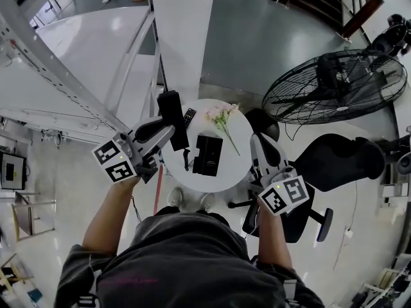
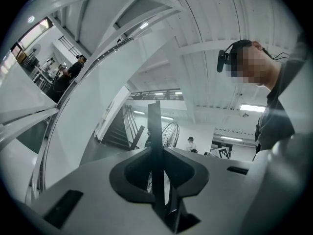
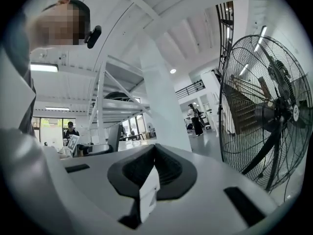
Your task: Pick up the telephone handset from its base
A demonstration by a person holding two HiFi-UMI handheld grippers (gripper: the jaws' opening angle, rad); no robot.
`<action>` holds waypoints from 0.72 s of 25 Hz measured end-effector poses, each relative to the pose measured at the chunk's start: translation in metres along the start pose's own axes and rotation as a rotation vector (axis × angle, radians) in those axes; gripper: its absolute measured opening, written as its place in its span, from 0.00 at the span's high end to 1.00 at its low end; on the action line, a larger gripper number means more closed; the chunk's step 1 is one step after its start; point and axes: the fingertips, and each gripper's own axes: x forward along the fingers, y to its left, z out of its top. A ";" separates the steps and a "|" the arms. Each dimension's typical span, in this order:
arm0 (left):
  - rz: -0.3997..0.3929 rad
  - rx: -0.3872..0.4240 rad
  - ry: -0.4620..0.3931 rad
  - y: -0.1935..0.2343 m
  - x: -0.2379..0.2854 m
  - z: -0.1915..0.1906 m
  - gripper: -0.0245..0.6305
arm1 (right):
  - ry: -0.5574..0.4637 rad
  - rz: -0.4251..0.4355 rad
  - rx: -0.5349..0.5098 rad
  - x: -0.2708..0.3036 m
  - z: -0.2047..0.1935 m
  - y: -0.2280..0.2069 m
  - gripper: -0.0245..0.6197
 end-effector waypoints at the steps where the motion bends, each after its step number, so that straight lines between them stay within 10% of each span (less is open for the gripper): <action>1: 0.000 -0.001 -0.001 0.000 0.000 0.000 0.84 | 0.001 0.002 0.000 0.000 0.000 0.000 0.94; 18: 0.003 -0.021 0.005 -0.001 0.002 -0.006 0.84 | 0.023 0.009 -0.001 0.002 -0.003 -0.003 0.94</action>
